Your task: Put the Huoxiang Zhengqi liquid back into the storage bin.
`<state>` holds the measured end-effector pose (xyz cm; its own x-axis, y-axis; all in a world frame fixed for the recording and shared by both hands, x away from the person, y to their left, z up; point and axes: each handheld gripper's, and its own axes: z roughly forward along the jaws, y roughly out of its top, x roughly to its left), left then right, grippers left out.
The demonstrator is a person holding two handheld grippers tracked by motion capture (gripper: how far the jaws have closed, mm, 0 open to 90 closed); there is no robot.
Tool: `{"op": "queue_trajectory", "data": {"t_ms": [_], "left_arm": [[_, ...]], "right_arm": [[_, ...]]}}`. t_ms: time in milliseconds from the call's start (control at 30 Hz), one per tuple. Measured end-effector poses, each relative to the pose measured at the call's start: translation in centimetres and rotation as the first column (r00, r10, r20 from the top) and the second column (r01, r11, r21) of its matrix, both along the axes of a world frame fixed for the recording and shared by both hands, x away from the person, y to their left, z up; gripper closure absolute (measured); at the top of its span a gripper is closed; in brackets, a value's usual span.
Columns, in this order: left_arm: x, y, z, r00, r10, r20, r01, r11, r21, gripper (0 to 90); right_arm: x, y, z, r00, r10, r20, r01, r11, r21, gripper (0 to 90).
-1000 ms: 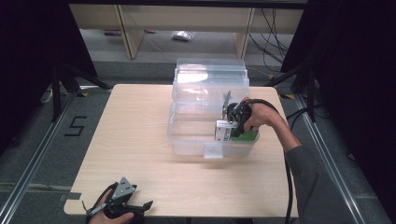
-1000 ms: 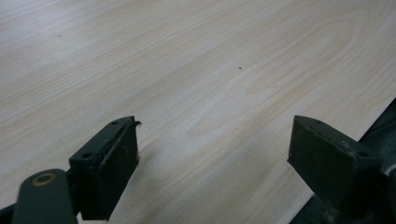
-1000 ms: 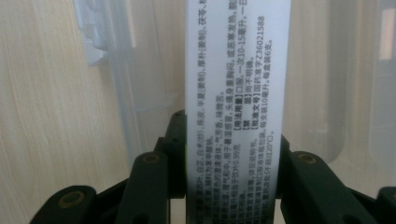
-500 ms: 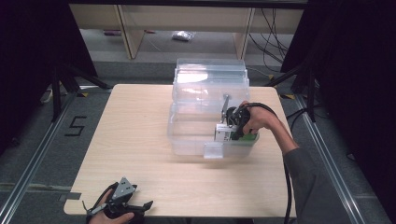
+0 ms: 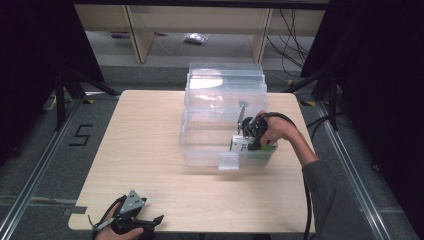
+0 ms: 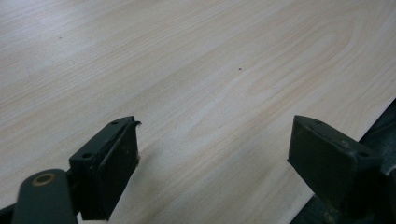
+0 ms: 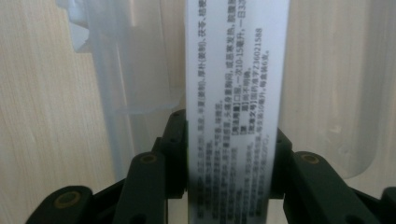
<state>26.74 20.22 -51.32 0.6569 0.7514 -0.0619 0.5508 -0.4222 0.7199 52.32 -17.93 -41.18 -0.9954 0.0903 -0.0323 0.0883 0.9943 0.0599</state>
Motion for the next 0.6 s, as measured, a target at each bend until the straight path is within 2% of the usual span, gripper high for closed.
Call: {"op": "queue_trajectory", "data": {"t_ms": [33,67,167,233,267,300,333,367,400,500,567,600], "left_arm": [[0.0,0.1,0.1,0.9999,-0.011,-0.005,0.011,0.9998,0.014,15.5],[0.0,0.0,0.0,1.0000,0.006,-0.004,-0.006,1.0000,-0.004,15.5],[0.0,0.0,0.0,0.9999,-0.010,-0.004,0.010,0.9999,-0.006,15.5],[0.0,0.0,0.0,1.0000,-0.009,-0.003,0.009,1.0000,-0.003,15.5],[0.0,0.0,0.0,0.9999,0.010,0.001,-0.010,0.9999,-0.006,15.5],[0.0,0.0,0.0,1.0000,0.004,0.001,-0.004,1.0000,0.002,15.5],[0.0,0.0,0.1,1.0000,-0.007,-0.003,0.007,1.0000,-0.002,15.5],[0.0,0.0,0.0,1.0000,-0.006,-0.003,0.006,1.0000,-0.002,15.5],[0.0,0.0,0.1,1.0000,-0.006,-0.003,0.006,1.0000,0.002,15.5],[0.0,0.0,0.1,1.0000,-0.005,-0.002,0.005,1.0000,0.001,15.5],[0.0,0.0,0.0,1.0000,-0.008,-0.003,0.008,1.0000,0.000,15.5],[0.1,0.0,-0.1,0.9999,0.010,0.002,-0.010,0.9999,-0.002,15.5]], "right_arm": [[0.2,-0.1,-0.1,0.9995,0.030,0.005,-0.030,1.000,0.007,62.3],[-0.1,0.0,0.3,0.9999,0.011,-0.008,-0.011,1.000,0.005,61.8],[-0.3,0.1,1.0,0.9999,0.017,0.001,-0.017,1.000,0.016,61.8],[-0.5,0.2,1.4,1.0000,0.003,0.001,-0.003,0.999,0.033,61.6],[-0.7,0.1,2.3,0.9993,-0.037,0.007,0.037,0.999,0.033,61.3],[-0.5,0.0,2.4,0.9998,0.008,0.018,-0.009,0.999,0.047,60.9],[-0.6,0.0,2.8,0.9996,0.004,0.028,-0.005,0.999,0.036,60.4],[-0.6,0.0,3.0,0.9994,0.021,0.029,-0.022,0.998,0.052,59.9],[-1.1,0.0,3.3,0.9992,-0.038,0.011,0.037,0.997,0.060,59.9],[-1.4,-0.2,3.6,0.9991,-0.043,0.002,0.043,0.996,0.079,58.7],[-1.5,-0.3,3.8,0.9987,-0.048,0.014,0.047,0.996,0.077,58.3],[-1.3,-0.7,4.3,0.9991,-0.024,0.035,0.022,0.997,0.068,57.6]]}}
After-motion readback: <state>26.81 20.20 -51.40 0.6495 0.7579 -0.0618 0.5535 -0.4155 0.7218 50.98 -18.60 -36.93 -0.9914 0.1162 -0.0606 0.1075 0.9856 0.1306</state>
